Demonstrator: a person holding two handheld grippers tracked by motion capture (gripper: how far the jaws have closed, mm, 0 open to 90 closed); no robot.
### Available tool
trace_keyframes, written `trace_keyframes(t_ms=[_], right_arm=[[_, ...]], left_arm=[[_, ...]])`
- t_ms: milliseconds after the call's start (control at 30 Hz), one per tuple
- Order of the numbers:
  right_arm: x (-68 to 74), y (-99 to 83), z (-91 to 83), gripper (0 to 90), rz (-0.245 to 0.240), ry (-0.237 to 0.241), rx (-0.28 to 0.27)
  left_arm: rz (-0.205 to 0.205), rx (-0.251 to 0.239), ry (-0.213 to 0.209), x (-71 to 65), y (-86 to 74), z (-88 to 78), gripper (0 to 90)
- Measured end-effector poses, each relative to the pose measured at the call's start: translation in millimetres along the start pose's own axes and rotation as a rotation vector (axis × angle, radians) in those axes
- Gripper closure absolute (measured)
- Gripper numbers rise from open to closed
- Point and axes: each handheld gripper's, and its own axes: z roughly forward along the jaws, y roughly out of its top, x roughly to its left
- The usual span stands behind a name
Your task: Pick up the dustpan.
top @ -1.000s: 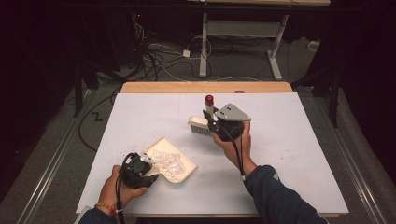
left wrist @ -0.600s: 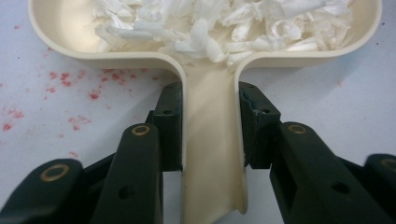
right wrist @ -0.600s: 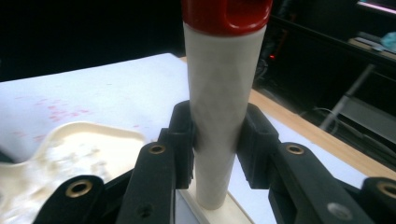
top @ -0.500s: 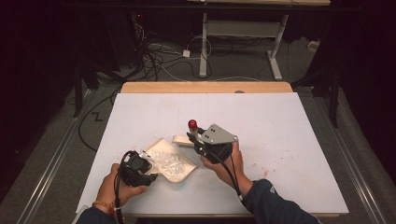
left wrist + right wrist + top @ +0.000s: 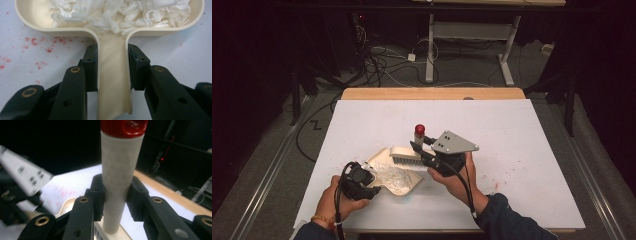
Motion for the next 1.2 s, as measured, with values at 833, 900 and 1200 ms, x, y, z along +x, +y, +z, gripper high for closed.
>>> trace_keyframes(t_ms=[833,900,1200], right_arm=[[-35.4,-23.1,103.4,70.1,-0.148,-0.082,-0.015],[-33.6,-22.4,102.0,70.1,-0.169,-0.029,-0.001],[-22.9,-27.5,75.6,70.0,-0.257,0.104,0.045]], left_arm=[[-0.023,0.008,-0.006,9.2,-6.4,3.7,62.8],[-0.025,0.008,-0.004,9.1,-7.1,3.1,62.8],[-0.035,0.006,-0.001,9.9,-11.0,1.3,62.8]])
